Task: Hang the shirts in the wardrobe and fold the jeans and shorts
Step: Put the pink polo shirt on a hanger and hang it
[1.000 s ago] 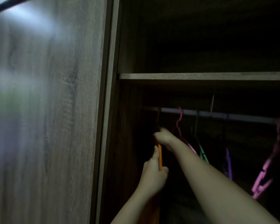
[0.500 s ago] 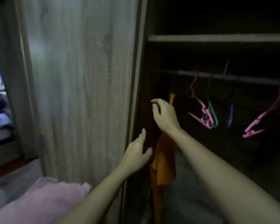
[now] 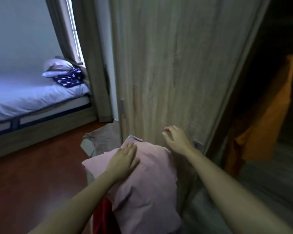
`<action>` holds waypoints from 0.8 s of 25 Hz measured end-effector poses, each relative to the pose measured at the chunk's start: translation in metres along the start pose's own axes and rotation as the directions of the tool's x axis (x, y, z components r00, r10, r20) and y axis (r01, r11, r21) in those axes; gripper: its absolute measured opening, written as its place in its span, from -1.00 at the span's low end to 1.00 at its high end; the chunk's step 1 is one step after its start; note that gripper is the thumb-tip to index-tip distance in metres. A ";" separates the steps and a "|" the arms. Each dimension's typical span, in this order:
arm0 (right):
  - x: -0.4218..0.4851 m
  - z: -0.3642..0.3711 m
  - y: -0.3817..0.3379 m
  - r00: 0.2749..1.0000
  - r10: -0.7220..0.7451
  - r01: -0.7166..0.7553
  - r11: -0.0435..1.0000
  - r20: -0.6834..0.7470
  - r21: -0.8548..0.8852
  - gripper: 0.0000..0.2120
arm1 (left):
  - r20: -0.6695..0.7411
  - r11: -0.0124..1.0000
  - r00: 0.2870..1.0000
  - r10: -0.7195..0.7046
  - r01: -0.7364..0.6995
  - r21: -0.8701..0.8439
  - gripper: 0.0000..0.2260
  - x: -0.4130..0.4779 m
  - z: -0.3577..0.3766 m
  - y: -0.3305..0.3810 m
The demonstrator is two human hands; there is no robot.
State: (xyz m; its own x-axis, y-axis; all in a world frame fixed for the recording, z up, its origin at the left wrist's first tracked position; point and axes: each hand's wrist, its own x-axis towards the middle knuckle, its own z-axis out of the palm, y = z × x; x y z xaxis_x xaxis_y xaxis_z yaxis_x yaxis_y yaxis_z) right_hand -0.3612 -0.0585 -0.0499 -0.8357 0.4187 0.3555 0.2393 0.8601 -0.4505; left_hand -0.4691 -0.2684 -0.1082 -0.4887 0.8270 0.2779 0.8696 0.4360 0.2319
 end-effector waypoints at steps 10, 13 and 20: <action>0.038 0.099 -0.010 0.924 0.261 -0.260 0.965 0.278 -0.040 -0.48 | -0.061 0.999 0.998 -0.015 0.018 0.037 -0.51 -0.017 0.043 -0.056; 0.059 0.111 -0.017 0.844 0.380 -0.423 0.906 0.379 0.033 -0.41 | -0.095 0.998 0.995 0.013 -0.007 0.068 -0.51 -0.016 0.047 -0.057; 0.096 0.135 -0.021 0.917 0.384 -0.356 0.910 0.108 -0.210 -0.78 | -0.219 0.994 0.975 0.046 -0.022 0.112 -0.50 -0.015 0.058 -0.061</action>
State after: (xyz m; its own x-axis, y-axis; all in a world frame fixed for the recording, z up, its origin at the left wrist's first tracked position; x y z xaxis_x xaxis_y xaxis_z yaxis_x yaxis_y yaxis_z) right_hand -0.5126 -0.0758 -0.1166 -0.7278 0.6827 0.0644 0.6197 0.6950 -0.3648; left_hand -0.5111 -0.2866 -0.1807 -0.4520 0.7485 0.4853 0.8824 0.4548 0.1204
